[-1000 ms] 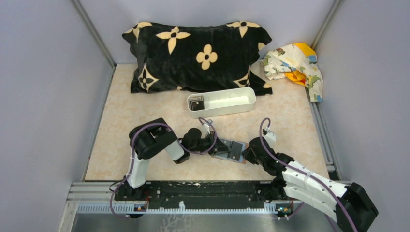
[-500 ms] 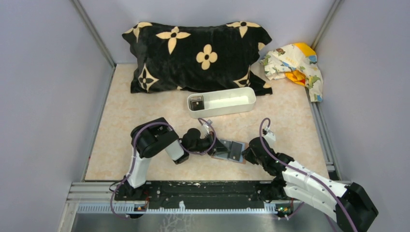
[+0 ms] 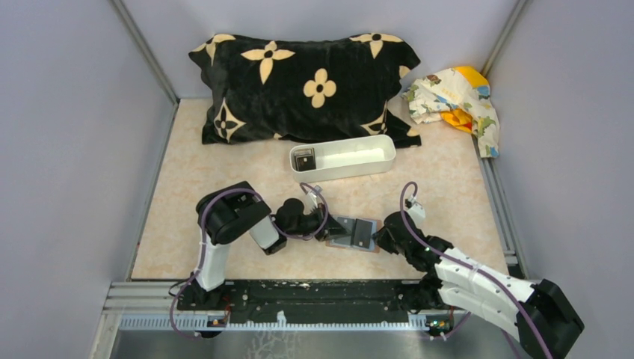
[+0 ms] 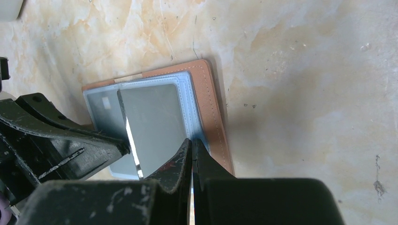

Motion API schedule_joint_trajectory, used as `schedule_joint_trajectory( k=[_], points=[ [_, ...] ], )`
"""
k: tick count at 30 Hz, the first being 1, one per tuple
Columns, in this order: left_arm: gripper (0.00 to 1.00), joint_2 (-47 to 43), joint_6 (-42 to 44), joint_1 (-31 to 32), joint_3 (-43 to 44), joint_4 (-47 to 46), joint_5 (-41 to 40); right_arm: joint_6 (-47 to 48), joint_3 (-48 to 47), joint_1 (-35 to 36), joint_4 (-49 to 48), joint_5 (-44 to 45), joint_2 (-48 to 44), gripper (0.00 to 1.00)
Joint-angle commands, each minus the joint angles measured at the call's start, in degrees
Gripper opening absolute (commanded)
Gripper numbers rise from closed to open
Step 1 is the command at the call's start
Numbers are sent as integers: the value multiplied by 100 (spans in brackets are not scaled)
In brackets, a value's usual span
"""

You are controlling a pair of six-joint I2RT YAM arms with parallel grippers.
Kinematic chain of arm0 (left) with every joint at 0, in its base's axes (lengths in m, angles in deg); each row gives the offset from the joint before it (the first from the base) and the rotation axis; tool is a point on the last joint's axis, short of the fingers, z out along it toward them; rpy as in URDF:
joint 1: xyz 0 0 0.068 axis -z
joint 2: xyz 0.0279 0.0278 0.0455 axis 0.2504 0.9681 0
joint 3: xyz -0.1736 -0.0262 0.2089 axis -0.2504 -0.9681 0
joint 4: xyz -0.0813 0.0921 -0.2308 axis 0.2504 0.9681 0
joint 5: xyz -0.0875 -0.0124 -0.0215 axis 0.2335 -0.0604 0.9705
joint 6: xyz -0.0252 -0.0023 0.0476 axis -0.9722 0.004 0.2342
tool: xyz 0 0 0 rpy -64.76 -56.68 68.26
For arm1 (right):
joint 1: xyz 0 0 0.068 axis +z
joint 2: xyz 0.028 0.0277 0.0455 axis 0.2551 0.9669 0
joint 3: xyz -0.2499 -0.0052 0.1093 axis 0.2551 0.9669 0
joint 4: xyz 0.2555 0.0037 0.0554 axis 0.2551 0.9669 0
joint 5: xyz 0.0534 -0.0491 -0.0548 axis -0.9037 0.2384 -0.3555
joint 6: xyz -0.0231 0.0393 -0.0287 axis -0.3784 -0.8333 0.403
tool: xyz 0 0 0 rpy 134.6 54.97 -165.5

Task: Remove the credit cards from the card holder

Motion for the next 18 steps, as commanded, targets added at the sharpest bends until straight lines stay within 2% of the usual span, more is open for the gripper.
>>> schedule_joint_trajectory(
  k=[1,7,8,12,13,18],
  points=[
    [0,-203,110,-77,-130,-289,96,19,140,64,191,-15,104,0],
    [0,-159,141,-98,-46,-277,265,25,112,69,215,-16,102,0],
    [4,-130,133,-93,-10,-277,285,29,105,64,224,-17,102,0],
    [39,12,97,-101,88,-309,324,34,89,68,242,-8,102,0],
    [43,41,90,-101,103,-322,330,34,83,70,244,-11,97,0],
    [45,112,87,-60,207,-301,343,37,101,63,234,-7,93,0]
  ],
)
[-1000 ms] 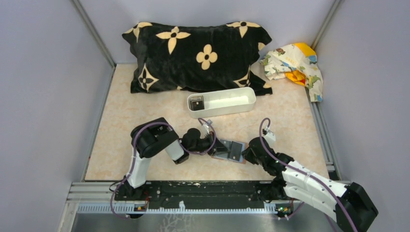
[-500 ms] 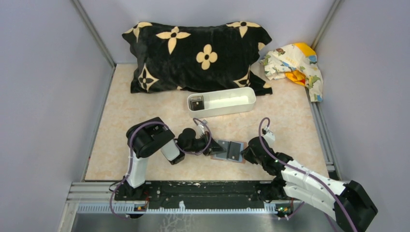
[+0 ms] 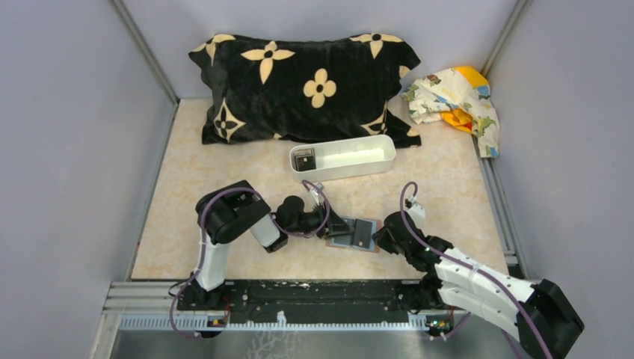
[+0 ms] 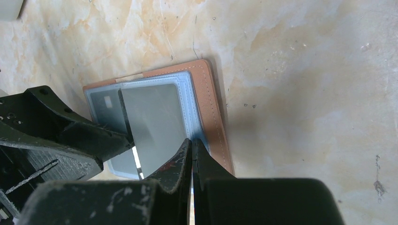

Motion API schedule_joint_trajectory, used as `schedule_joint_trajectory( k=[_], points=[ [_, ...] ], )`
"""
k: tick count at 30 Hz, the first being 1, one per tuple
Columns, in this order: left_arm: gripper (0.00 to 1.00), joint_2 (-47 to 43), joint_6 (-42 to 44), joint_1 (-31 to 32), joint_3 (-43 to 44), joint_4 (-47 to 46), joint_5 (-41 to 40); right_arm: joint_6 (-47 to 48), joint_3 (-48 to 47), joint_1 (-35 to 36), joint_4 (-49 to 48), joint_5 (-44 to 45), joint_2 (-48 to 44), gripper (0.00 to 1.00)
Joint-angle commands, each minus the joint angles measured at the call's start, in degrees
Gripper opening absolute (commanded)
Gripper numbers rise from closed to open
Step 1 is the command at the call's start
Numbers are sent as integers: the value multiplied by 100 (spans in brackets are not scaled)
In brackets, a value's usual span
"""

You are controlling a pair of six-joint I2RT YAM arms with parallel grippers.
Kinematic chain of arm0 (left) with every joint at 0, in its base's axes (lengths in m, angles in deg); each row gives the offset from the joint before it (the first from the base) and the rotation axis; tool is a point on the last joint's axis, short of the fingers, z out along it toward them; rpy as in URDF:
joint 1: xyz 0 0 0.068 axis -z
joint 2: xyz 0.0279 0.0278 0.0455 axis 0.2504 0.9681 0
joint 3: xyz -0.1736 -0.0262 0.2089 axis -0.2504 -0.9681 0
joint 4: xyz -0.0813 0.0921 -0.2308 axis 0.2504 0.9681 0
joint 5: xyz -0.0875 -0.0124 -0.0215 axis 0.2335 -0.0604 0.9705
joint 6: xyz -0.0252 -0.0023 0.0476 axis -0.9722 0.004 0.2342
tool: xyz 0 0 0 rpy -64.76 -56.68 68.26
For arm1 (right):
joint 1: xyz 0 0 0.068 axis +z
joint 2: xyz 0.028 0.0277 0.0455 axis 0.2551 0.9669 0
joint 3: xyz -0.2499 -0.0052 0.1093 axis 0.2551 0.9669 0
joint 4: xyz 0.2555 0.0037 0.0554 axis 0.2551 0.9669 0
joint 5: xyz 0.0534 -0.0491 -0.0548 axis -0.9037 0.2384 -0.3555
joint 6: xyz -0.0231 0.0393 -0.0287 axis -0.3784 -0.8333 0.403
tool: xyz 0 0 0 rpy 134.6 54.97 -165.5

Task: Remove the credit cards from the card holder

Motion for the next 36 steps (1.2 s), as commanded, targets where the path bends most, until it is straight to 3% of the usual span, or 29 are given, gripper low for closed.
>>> schedule_joint_trajectory(
  k=[1,25,28,31,36],
  points=[
    [45,169,84,34,146,-221,90,41,108,63,225,-15,93,0],
    [37,552,-269,246,642,-420,273,43,224,71,45,-101,136,0],
    [22,565,-282,262,668,-420,281,41,224,68,38,-113,148,0],
    [0,563,-274,258,651,-399,299,41,232,68,29,-110,150,0],
    [0,556,-302,252,505,-508,292,24,254,70,20,-122,150,0]
  ],
)
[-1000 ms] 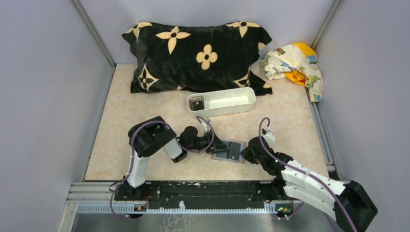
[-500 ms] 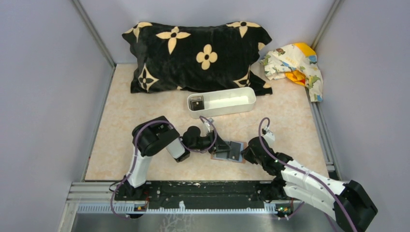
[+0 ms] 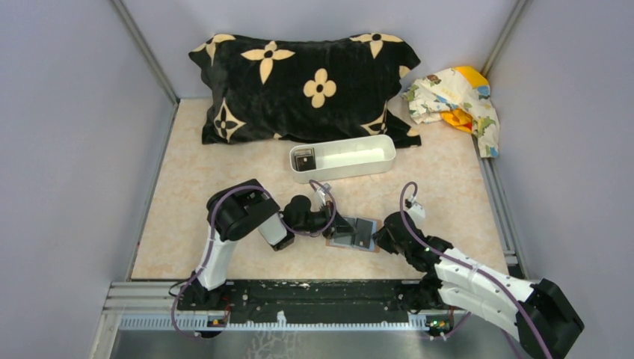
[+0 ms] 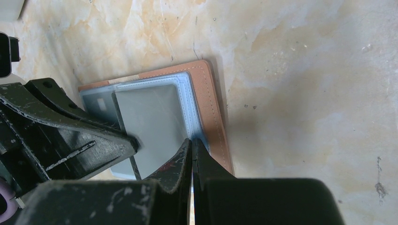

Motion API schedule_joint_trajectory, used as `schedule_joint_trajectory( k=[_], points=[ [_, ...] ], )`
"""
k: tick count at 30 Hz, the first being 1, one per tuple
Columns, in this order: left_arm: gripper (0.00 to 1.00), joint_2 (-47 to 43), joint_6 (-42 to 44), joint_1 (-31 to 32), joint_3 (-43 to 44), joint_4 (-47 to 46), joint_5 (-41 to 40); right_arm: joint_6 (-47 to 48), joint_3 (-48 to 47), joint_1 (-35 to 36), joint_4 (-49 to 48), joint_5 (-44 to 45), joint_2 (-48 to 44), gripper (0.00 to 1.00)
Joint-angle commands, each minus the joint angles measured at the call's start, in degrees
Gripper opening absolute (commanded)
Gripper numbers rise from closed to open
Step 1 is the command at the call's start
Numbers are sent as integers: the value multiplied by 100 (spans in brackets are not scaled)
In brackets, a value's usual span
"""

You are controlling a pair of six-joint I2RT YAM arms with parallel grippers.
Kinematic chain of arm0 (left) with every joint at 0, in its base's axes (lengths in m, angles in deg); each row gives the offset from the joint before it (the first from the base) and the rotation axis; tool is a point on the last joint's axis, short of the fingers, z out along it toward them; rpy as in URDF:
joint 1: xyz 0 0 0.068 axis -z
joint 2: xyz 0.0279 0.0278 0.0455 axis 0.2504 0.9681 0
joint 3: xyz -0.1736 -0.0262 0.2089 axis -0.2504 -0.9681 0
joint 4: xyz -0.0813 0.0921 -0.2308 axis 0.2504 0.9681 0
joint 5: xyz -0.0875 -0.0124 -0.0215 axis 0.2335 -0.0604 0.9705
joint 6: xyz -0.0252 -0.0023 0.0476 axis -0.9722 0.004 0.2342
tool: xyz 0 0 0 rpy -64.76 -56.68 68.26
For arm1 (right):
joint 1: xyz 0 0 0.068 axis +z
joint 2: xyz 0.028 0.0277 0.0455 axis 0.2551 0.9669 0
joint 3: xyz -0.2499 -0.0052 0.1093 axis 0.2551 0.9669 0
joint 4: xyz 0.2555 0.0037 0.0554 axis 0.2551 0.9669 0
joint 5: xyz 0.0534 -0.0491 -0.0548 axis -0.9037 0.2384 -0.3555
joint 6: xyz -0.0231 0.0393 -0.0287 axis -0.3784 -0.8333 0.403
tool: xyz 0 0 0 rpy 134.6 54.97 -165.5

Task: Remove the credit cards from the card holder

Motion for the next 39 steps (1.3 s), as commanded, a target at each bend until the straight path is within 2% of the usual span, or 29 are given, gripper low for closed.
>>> schedule_joint_trajectory(
  k=[1,4,22,30,39],
  points=[
    [0,44,-78,93,-15,-452,162,23,223,69,110,-112,130,0],
    [2,-40,-73,69,-160,-445,48,6,224,65,133,-81,131,0],
    [0,-231,-53,-114,-448,-522,87,6,197,65,175,-32,131,0],
    [0,-383,-20,-247,-863,-670,96,18,171,65,154,-28,172,0],
    [0,-780,333,-769,-1400,-742,432,44,106,64,119,-9,225,0]
  ],
)
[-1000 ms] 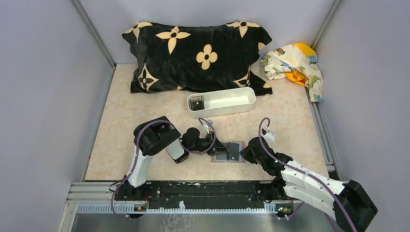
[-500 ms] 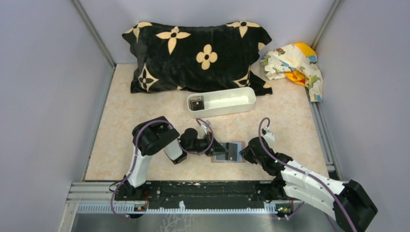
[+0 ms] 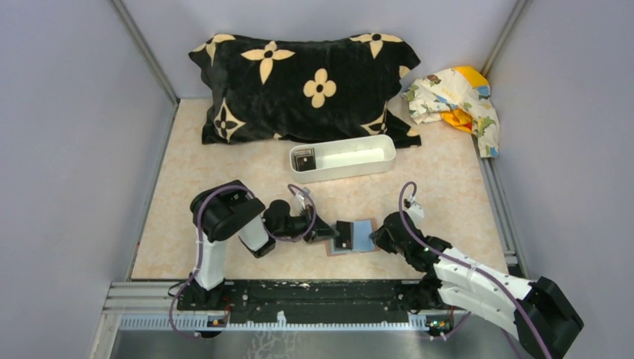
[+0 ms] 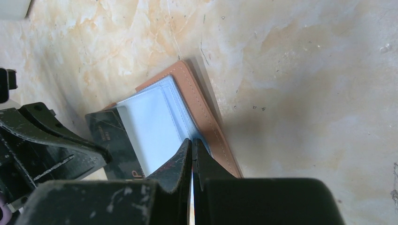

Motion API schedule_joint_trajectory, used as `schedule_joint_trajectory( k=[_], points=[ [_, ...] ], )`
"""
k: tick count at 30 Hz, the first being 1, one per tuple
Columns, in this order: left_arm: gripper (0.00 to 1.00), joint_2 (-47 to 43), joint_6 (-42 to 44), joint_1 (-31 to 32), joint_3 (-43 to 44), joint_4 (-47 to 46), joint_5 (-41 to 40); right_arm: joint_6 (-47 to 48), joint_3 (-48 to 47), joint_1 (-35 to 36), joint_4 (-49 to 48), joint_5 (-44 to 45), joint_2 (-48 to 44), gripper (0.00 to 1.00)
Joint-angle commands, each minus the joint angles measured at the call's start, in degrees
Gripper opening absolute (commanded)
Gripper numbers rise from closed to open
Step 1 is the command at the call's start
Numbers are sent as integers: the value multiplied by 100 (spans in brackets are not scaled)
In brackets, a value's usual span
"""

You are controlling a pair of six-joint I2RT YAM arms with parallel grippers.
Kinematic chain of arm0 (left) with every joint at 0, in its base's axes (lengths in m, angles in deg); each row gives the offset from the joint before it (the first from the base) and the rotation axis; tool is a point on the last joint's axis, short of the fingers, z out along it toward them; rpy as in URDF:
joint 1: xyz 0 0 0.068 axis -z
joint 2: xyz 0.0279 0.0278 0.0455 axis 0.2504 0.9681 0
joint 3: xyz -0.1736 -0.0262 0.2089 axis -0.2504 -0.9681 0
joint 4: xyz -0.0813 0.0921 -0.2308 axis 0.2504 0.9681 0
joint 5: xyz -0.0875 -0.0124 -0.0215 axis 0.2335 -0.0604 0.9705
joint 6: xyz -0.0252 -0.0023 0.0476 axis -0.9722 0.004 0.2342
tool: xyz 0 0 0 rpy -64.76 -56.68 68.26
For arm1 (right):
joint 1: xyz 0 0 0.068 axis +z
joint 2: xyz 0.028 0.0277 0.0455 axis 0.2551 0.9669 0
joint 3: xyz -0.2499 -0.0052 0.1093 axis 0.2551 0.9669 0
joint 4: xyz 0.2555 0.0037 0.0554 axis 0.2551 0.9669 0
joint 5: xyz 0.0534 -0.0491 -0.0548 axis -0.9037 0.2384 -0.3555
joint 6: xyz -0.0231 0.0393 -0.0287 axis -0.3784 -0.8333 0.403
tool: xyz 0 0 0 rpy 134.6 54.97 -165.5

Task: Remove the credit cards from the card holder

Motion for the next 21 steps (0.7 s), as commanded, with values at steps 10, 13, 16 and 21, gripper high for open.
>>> schedule_joint_trajectory(
  k=[10,13,16,21],
  points=[
    [0,-1233,955,-644,-209,597,754,190,-45,61,256,89,251,0],
    [0,-1569,1387,-644,-141,957,900,440,-178,64,172,52,230,0],
    [0,-1776,1865,-644,-95,1080,1238,1094,-265,61,-339,-249,-66,0],
    [0,-1997,2400,-647,-247,905,1676,2589,-693,65,-768,-683,-791,0]
  ],
)
